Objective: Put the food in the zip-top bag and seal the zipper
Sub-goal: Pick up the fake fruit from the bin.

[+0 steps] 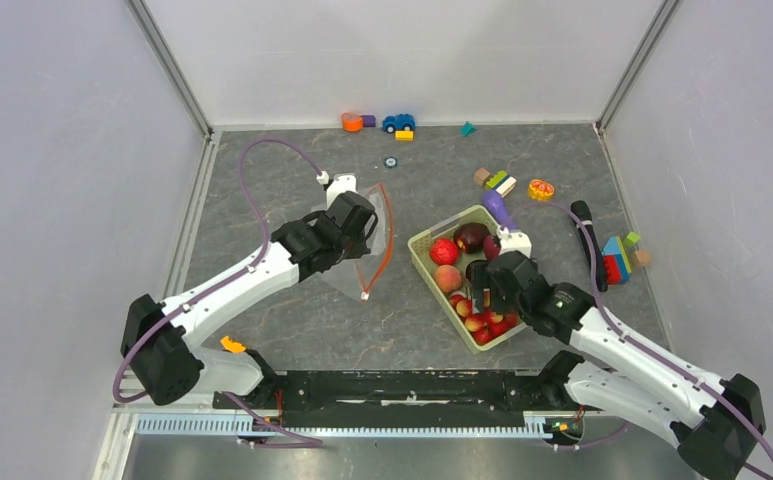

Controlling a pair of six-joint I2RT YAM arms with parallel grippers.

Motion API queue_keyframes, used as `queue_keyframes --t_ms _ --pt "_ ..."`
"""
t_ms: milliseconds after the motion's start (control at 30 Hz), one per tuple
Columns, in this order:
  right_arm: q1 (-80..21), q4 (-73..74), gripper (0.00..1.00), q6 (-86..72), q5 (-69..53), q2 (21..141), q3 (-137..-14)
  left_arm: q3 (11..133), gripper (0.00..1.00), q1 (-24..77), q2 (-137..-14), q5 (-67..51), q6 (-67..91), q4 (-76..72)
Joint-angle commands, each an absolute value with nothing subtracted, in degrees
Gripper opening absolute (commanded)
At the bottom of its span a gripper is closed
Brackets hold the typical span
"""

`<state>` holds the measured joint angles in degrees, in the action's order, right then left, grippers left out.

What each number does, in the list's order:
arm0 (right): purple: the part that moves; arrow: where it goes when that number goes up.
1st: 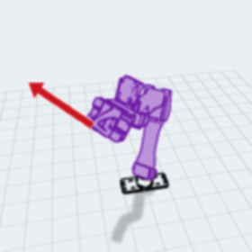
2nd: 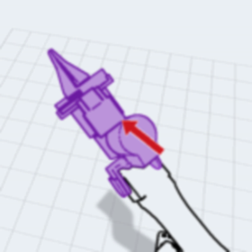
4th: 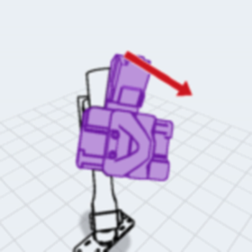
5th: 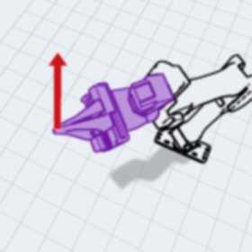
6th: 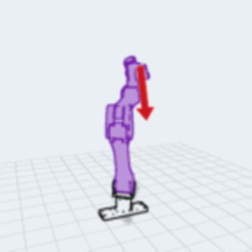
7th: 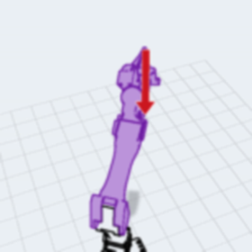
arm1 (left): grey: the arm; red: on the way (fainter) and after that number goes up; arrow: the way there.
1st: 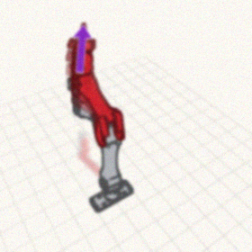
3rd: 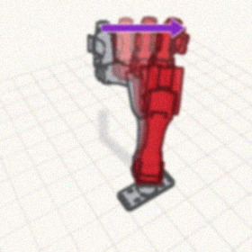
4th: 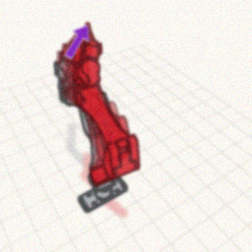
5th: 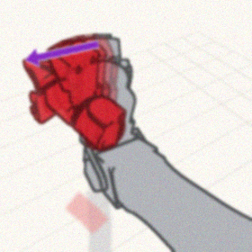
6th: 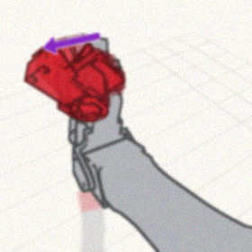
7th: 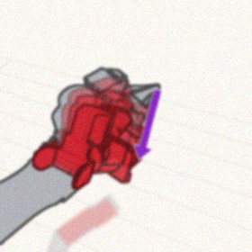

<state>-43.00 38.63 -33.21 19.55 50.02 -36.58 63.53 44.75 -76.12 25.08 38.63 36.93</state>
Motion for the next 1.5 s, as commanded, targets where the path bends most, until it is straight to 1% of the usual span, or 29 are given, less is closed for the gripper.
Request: queue_keyframes --t_ms 0,133,333,433,633,700,833,967,1000,1067,1267,1467 --pt "-42.9 33.7 0.88 -41.1 19.9 44.6 -29.1 60.3 0.02 44.7 -74.8 21.6 41.8 32.1" --pt "-42.9 24.3 0.84 -41.1 18.2 41.0 -22.2 58.5 0.02 44.7 -74.0 21.6 43.6 31.3" --pt "-42.9 26.3 0.81 -38.1 20.9 43.9 -21.8 57.1 0.02 44.7 -71.2 21.7 45.7 30.8" --pt "-42.9 29.1 0.75 -36.0 21.7 44.7 -23.0 56.0 0.02 44.7 -70.1 20.2 48.0 30.8" --pt "-42.8 32.1 0.57 -35.4 22.3 40.6 -24.1 58.1 0.02 44.8 -70.1 18.7 48.7 34.8" --pt "-42.9 31.8 0.49 -35.8 22.7 39.0 -23.6 58.9 0.02 44.9 -69.9 18.0 47.9 35.5" --pt "-42.9 30.4 0.39 -34.6 23.3 39.2 -23.2 58.7 0.02 45.1 -69.7 15.7 46.8 35.3" --pt "-43.0 28.8 0.17 -33.6 23.3 40.3 -24.6 58.0 0.02 45.1 -70.0 14.7 45.9 35.5" --pt "-42.9 28.3 0.13 -33.4 23.5 40.3 -25.1 57.7 0.02 45.1 -69.9 14.4 46.0 35.5" --pt "-42.9 26.7 0.0 -31.2 23.2 40.2 -26.5 57.2 0.02 45.1 -69.3 13.5 46.1 34.8" --pt "-42.9 21.1 0.0 -21.8 22.8 37.2 -32.5 56.7 0.02 45.1 -68.4 11.5 46.8 33.7" --pt "-42.9 14.6 0.0 -16.3 22.2 33.4 -33.8 57.7 0.02 45.1 -68.4 9.6 47.0 34.6"
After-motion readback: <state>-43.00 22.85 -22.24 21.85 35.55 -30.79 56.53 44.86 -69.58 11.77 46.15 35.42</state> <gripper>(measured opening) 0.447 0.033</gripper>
